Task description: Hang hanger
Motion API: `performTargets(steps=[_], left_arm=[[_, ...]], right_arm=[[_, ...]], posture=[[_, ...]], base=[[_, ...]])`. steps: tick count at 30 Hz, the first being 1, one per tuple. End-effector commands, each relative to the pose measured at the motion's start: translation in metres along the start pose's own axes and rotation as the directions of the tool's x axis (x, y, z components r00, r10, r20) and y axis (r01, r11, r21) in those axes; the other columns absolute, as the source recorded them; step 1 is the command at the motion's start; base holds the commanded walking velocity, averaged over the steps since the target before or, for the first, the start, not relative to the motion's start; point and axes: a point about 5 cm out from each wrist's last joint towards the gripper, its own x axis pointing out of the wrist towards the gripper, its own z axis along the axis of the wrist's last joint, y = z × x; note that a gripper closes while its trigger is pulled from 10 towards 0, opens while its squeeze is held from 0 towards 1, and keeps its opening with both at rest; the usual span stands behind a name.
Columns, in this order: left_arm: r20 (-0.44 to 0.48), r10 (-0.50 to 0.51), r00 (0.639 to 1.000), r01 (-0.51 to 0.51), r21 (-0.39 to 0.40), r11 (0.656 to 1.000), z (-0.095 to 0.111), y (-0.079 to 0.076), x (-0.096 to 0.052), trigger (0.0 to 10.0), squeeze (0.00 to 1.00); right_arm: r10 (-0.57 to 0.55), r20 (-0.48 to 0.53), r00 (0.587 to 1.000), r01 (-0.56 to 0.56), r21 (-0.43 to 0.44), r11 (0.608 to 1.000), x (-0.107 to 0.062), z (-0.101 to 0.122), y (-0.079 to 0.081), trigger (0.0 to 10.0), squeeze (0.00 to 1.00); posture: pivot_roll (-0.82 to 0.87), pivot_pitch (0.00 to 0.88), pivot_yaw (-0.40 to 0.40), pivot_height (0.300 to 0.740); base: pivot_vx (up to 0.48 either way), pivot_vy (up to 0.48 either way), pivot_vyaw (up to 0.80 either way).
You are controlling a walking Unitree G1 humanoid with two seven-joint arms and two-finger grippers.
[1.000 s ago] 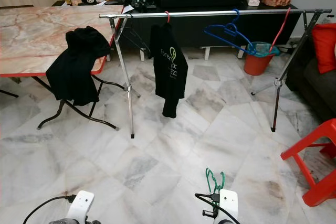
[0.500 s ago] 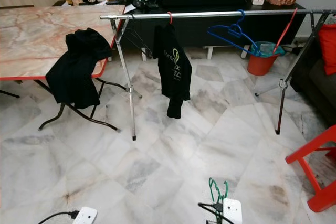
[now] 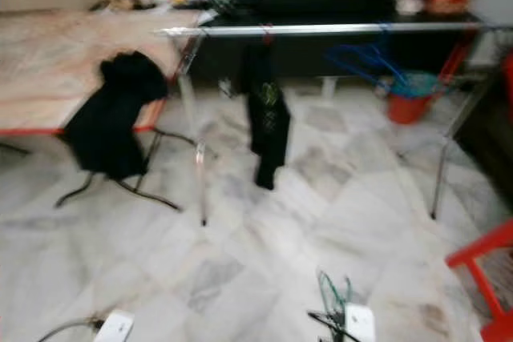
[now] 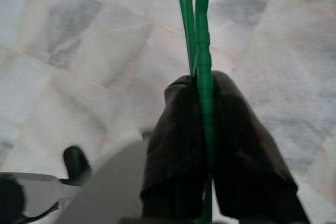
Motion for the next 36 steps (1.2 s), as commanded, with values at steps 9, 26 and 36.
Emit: performTargets(steps=[9,26,36], left_arm=[[0.037,-0.024,0.999,0.024,0.012,1.0,0.0133,-0.0057,0.0007,10.0,0.0],[0.036,-0.026,0.999,0.025,0.013,1.0,0.0144,-0.0038,0.0004,10.0,0.0],[0.031,-0.023,0.999,0.023,0.006,1.0,0.0127,-0.0027,0.0003,10.0,0.0]], right_arm=[[-0.032,-0.027,0.999,0.033,0.021,0.999,-0.0021,-0.0066,-0.0087,10.0,0.0],[-0.031,-0.015,0.999,0.031,0.022,0.999,-0.0012,-0.0024,-0.008,10.0,0.0],[-0.029,-0.018,0.999,0.029,0.017,0.999,-0.0014,-0.0033,-0.0085,10.0,0.0]], posture=[[-0.15,0.0,0.015,0.74],[-0.14,0.0,0.017,0.74],[-0.14,0.0,0.018,0.74]], base=[[0.299,0.0,0.0],[0.299,0.0,0.0],[0.3,0.0,0.0]])
